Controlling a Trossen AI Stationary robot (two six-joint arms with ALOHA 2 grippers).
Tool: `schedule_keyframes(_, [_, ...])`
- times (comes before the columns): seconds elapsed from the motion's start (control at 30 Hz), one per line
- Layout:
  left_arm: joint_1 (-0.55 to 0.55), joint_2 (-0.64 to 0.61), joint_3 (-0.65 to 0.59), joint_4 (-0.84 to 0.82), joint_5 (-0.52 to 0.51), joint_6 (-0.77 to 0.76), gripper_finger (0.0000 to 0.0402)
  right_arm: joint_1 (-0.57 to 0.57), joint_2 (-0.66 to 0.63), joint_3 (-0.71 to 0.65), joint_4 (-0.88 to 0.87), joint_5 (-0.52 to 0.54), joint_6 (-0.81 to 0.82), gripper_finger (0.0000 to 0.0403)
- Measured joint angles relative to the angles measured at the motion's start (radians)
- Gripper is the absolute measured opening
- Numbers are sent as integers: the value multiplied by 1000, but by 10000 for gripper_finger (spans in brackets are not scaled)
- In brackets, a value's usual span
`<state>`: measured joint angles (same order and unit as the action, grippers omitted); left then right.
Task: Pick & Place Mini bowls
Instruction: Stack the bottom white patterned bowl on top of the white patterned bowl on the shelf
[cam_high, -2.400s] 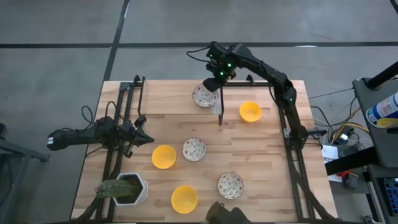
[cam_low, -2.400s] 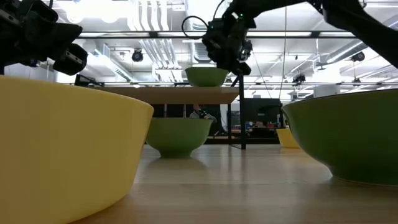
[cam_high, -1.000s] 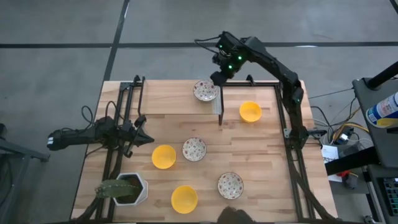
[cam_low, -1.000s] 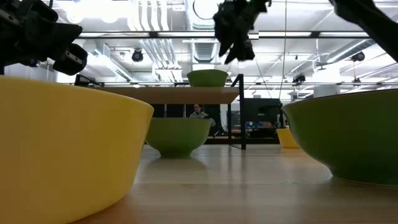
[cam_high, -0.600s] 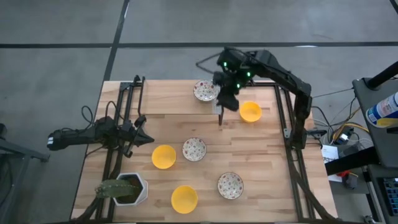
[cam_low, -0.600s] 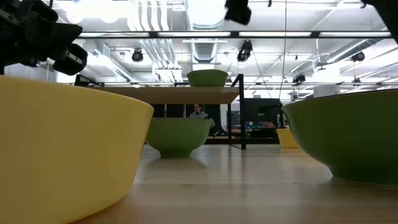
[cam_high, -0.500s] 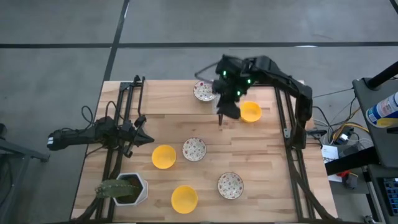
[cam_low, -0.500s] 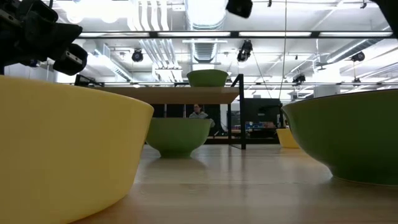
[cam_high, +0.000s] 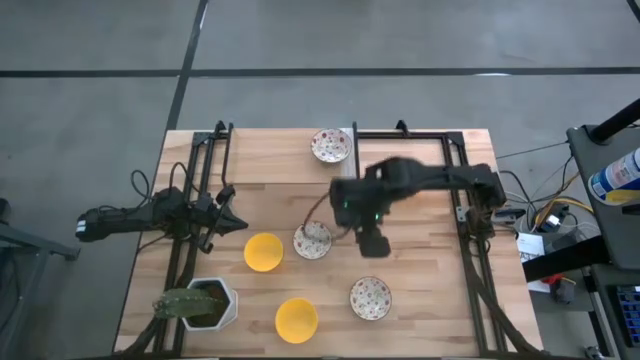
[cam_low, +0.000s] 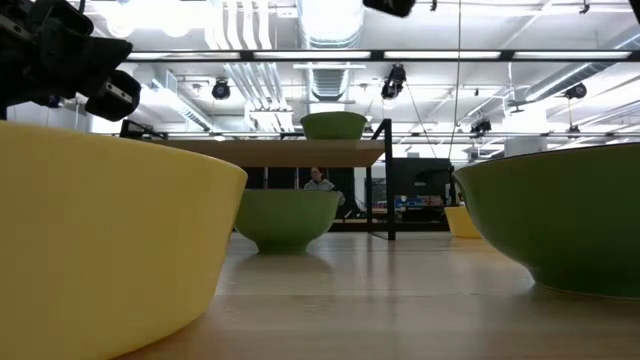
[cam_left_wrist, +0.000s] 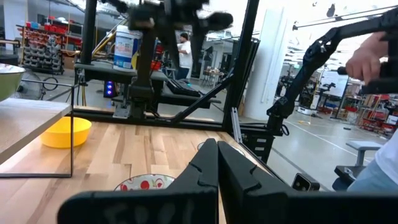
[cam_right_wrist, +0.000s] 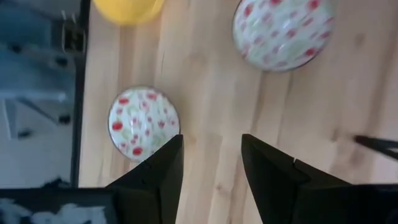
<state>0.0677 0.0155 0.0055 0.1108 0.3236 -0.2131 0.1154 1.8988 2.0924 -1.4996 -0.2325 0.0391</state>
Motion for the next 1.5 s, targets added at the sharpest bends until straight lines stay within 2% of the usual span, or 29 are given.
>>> schedule_keyframes(0.33, [0,0,0,0,0,0,0,87,0,-348,145,-6,-17,138])
schedule_keyframes(0.43, [0,0,0,0,0,0,0,98,0,-428,215,-63,-19,132])
schedule_keyframes(0.57, [0,0,0,0,0,0,0,116,0,-509,313,-144,-4,127])
schedule_keyframes(0.87, [0,0,0,0,0,0,0,142,0,-672,484,-142,53,134])
schedule_keyframes(1.17, [0,0,0,0,0,0,0,143,0,-790,588,-144,126,119])
schedule_keyframes(1.3, [0,0,0,0,0,0,0,143,0,-800,600,-147,153,96])
schedule_keyframes(1.5, [0,0,0,0,0,0,0,141,0,-780,602,-178,173,20])
